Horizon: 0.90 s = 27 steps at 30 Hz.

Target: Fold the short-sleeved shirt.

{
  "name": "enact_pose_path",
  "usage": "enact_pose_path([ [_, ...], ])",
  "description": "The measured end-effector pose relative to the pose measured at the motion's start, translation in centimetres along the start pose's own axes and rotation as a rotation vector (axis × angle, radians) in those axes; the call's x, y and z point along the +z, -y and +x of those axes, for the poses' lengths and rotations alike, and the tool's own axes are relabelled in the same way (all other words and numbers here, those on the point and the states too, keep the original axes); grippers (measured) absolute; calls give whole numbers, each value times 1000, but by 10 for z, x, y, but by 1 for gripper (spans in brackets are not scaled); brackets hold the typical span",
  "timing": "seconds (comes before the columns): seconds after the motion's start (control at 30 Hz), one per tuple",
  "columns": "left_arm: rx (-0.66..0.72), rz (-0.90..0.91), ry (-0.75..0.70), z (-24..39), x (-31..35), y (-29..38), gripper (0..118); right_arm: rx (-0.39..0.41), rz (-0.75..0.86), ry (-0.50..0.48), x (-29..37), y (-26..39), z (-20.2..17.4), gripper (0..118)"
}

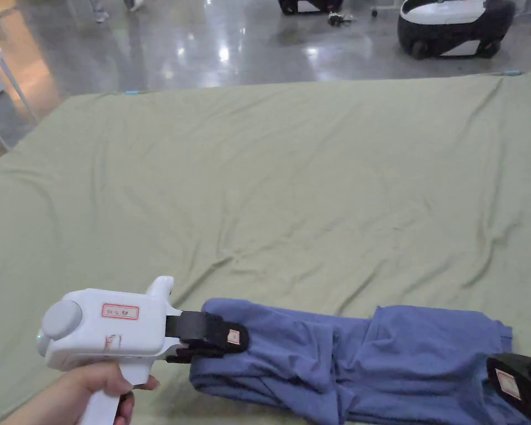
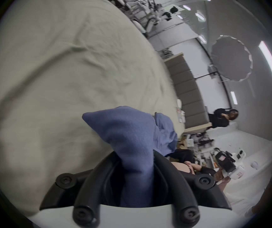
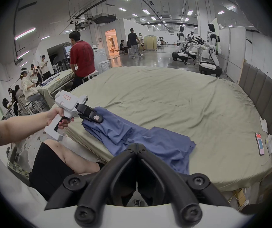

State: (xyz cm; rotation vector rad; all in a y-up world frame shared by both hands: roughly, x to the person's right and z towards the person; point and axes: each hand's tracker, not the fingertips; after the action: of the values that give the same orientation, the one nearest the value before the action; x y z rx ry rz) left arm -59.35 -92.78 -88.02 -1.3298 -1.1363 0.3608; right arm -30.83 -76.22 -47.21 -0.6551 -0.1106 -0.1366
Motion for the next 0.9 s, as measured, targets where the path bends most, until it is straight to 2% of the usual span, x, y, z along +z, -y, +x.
enact_pose_path([
  [0.13, 8, -28, -184, 26, 30, -7, 12, -9, 15, -25, 5, 4, 8, 1],
  [0.2, -80, -21, -305, 72, 33, -2, 12, -8, 21, -31, 6, 8, 12, 1],
  [0.33, -164, -38, -372, 151, 16, 2, 12, -20, 25, -34, 8, 14, 26, 1],
  [0.4, -237, -57, -409, 192, -5, 4, 12, -33, 19, 0, 9, 16, 35, 1],
  [0.47, -268, -67, -400, 221, -35, 3, 12, -47, 21, 79, 9, 20, 47, 1],
  [0.53, -296, -105, -419, 240, -77, 6, 12, -67, 22, 98, 10, 25, 61, 1],
  [0.67, -329, -183, -466, 256, -165, 16, 12, -122, 43, 148, 25, 34, 80, 1],
  [0.73, -338, -231, -505, 257, -208, 22, 13, -121, 49, 180, 35, 41, 85, 1],
  [0.77, -324, -241, -522, 257, -225, 25, 21, -122, 48, 205, 39, 45, 87, 1],
  [0.8, -320, -249, -516, 255, -238, 27, 37, -127, 47, 217, 43, 48, 90, 1],
  [0.87, -299, -313, -465, 256, -257, 29, 88, -149, 56, 214, 54, 55, 95, 1],
  [0.9, -272, -312, -416, 260, -256, 28, 88, -160, 63, 211, 58, 59, 97, 1],
])
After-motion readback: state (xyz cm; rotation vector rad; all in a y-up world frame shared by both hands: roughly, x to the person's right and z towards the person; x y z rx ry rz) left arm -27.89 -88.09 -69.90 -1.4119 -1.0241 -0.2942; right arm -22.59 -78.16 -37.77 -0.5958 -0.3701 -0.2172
